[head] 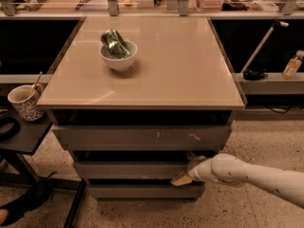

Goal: Open middle drawer

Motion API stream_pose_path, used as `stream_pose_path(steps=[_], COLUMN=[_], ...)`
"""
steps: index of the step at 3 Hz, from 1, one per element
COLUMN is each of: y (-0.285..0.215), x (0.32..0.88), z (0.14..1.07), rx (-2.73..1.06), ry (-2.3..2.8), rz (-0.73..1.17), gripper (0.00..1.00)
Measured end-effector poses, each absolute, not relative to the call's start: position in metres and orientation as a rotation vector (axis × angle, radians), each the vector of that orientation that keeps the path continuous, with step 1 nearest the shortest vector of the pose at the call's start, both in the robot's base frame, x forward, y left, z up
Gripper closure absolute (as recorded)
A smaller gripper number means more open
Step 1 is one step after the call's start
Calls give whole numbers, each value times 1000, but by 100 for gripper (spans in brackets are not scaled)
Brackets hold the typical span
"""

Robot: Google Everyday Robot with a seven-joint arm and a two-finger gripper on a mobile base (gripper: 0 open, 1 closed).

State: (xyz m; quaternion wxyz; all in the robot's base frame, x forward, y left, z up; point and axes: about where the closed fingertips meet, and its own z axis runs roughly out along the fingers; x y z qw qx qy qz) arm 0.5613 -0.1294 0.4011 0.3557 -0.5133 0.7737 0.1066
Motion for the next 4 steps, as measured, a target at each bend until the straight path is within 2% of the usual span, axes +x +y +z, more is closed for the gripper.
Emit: stream_pose_path(steps=[3,4], y=[-129,-133], x=[561,562], z=[401,410], rx=[-1326,-1326], ry=[1999,1999], rz=[276,275], gripper=[88,100])
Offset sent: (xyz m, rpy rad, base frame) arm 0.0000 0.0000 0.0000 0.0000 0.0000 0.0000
